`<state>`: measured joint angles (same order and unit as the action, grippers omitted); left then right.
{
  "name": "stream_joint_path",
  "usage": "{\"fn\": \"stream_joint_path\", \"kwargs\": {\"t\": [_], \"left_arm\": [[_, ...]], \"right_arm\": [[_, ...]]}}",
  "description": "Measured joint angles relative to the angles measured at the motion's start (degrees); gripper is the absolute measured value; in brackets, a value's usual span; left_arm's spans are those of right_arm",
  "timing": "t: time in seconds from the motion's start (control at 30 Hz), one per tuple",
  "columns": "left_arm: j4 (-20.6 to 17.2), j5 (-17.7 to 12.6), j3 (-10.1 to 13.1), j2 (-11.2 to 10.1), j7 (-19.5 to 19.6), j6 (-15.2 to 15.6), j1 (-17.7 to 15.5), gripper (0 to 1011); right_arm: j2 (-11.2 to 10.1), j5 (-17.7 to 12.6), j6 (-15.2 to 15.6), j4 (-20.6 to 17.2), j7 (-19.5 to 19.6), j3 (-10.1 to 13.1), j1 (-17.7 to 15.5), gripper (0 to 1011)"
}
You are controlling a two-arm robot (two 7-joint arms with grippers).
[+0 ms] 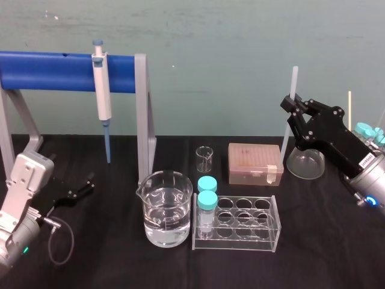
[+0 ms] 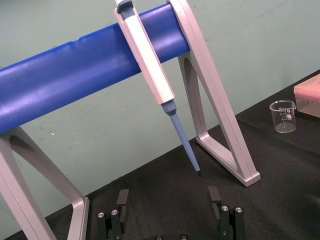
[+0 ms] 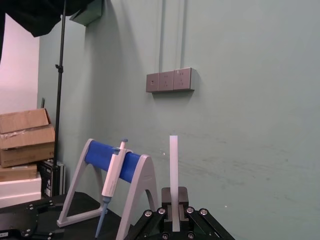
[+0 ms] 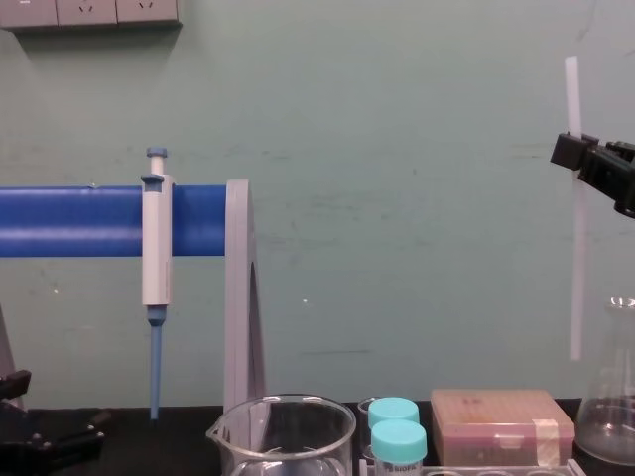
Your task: Pick up the stirring rod with one hand, then place it down.
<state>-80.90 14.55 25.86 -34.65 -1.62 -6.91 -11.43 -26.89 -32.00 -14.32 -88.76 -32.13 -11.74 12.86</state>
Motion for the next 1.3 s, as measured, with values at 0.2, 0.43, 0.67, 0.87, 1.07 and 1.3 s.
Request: {"fn": "stream_joint_path", "kwargs": {"t": [0.2, 0.43, 0.67, 0.87, 1.07, 1.3], "left_arm": [[0.00, 0.00, 0.00, 0.00, 0.00, 0.00, 0.00, 1000], [0.00, 0.00, 0.00, 0.00, 0.00, 0.00, 0.00, 1000], [0.00, 0.00, 0.00, 0.00, 0.00, 0.00, 0.00, 1000], [0.00, 0.00, 0.00, 0.00, 0.00, 0.00, 0.00, 1000], [0.00, 0.00, 0.00, 0.00, 0.00, 0.00, 0.00, 1000], [0.00, 0.00, 0.00, 0.00, 0.00, 0.00, 0.00, 1000]], "right_arm": [[-0.03, 0.00, 0.07, 0.07, -0.20, -0.17, 0.01, 69], [-0.18, 0.05, 0.19, 0.14, -0.24, -0.30, -0.06, 69], [-0.30, 0.15, 0.26, 0.28, -0.27, -0.38, -0.06, 68], [-0.41, 0.28, 0.18, 0.66, -0.42, -0.38, 0.18, 69], [-0.49, 0.29, 0.03, 1.15, -0.83, -0.46, 0.50, 69], [-0.55, 0.19, 0.02, 1.43, -1.18, -0.67, 0.79, 69]]}}
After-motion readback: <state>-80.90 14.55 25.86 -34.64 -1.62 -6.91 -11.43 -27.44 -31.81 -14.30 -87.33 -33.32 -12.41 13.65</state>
